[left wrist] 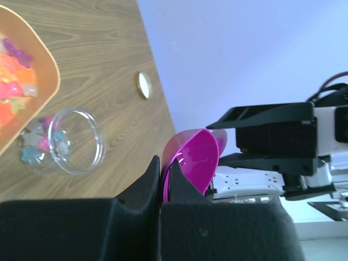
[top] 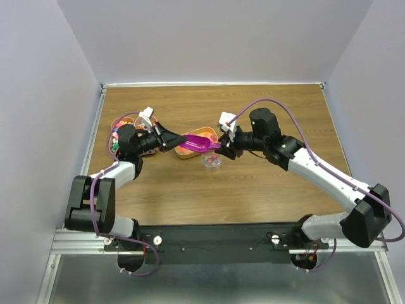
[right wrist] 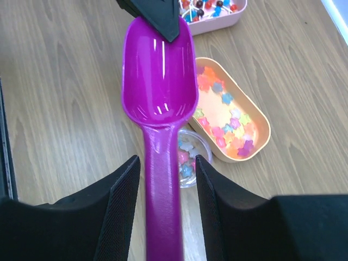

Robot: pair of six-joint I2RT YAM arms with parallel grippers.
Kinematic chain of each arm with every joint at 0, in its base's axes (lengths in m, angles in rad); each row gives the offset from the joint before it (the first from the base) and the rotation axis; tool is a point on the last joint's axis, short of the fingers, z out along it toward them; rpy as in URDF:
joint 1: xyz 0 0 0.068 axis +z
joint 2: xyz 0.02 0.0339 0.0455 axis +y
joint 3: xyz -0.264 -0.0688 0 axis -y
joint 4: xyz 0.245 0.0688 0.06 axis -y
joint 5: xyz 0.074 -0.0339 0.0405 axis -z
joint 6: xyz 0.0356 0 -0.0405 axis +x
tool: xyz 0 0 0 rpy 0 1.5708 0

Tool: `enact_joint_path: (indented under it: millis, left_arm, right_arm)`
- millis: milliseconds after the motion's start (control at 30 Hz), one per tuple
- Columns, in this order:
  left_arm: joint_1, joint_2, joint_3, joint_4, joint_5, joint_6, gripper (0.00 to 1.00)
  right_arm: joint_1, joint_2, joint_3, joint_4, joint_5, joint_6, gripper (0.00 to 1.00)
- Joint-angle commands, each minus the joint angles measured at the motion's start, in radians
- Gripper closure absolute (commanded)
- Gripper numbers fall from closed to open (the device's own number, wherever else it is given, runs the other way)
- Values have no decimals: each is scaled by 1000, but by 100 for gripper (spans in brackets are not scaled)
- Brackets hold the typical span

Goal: Pack the candies
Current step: Scoop the fake candies from the storage box.

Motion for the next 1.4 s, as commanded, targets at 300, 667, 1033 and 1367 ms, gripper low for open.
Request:
enact_joint_path:
  millis: [300, 667, 1033, 1367]
  left_arm:
    - [25, 2, -43, 260, 62, -210, 100]
    - [25, 5, -57, 261, 23, -238, 100]
    - [27, -36, -39, 168, -24, -192, 100]
    - [45, -64, 18, -12, -55, -54, 100]
  right_arm:
    - [-65, -29, -9, 48, -176, 5, 55]
    - [-65, -20, -15, 45, -237, 9, 62]
    - [-65, -18, -36, 32, -179, 5, 58]
    - [-64, -57, -35, -34, -128, -3, 55]
